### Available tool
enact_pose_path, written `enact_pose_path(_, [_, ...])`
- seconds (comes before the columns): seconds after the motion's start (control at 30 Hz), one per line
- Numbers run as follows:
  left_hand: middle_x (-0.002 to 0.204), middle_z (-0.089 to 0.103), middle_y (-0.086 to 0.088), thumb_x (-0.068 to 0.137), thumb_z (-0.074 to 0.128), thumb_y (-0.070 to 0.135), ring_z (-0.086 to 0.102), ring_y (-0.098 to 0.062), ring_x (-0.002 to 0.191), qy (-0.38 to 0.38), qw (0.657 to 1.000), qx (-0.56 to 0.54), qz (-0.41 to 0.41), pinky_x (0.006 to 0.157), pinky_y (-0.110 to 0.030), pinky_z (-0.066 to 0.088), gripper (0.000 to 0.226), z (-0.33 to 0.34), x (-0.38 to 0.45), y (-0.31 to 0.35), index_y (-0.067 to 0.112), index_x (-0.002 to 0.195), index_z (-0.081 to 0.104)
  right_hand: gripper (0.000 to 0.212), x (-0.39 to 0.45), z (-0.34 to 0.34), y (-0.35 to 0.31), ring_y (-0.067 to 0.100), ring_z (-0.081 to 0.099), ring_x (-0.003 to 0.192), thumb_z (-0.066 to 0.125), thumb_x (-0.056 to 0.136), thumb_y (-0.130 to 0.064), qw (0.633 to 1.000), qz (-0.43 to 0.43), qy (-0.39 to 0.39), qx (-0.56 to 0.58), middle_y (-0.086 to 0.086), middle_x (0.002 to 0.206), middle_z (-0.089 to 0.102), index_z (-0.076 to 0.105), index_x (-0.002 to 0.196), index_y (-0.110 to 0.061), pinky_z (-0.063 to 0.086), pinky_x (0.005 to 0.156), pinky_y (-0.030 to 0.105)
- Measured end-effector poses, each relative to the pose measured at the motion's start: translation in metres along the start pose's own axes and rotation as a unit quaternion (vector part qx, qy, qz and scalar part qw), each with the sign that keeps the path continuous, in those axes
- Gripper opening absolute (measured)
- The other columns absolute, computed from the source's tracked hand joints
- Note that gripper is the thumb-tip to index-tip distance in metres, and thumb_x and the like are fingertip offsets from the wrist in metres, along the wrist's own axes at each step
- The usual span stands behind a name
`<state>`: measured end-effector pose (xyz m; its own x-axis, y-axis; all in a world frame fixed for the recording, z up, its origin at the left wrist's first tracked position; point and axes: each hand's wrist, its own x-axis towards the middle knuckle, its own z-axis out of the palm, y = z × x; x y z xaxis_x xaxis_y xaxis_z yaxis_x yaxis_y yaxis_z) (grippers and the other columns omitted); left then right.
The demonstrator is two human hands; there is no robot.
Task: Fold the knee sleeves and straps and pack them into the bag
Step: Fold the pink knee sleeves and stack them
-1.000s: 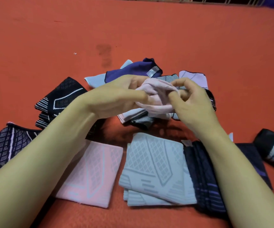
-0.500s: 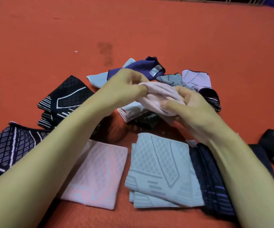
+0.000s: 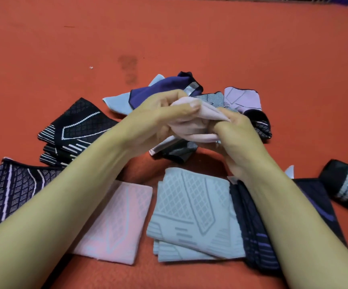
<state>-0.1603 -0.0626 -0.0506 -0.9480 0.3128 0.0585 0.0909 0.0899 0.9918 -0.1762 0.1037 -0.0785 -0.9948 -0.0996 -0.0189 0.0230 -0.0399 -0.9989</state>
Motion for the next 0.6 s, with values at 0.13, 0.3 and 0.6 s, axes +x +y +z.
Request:
enact_pose_path(0.13, [0.074,0.055,-0.006,0.102,0.062,0.03,0.055,-0.016,0.069,0.018,0.999,-0.048,0.011,0.063,-0.025,0.043,0.032,-0.023,0.013,0.004,0.011,0.078,0.053,0.058,-0.007,0.004,-0.003,0.03,0.057,0.113,0.036,0.08,0.02,0.969,0.043,-0.182,0.164,0.027,0.125,0.064,0.059,0.132,0.008,0.044,0.096,0.037])
enact_pose_path(0.3, [0.085,0.051,-0.015,0.095,0.064,0.04,0.05,-0.023,0.073,0.026,0.999,-0.016,0.026,0.064,-0.028,0.043,0.037,-0.02,0.011,0.007,0.005,0.088,0.056,0.068,-0.016,-0.006,-0.009,0.036,0.042,0.139,0.053,0.083,-0.003,0.895,0.059,-0.359,0.257,0.026,0.146,0.048,0.04,0.149,0.01,0.023,0.124,0.047])
enact_pose_path(0.6, [0.081,0.073,-0.014,0.095,0.07,0.032,0.068,-0.024,0.069,0.017,0.973,0.169,0.155,0.067,-0.041,0.057,0.033,0.019,-0.001,0.008,0.002,0.093,0.055,0.026,0.012,-0.008,0.017,0.028,0.073,0.082,0.06,0.073,-0.042,0.969,-0.101,0.095,-0.204,0.003,0.084,0.075,0.064,0.092,-0.025,0.06,0.07,0.056])
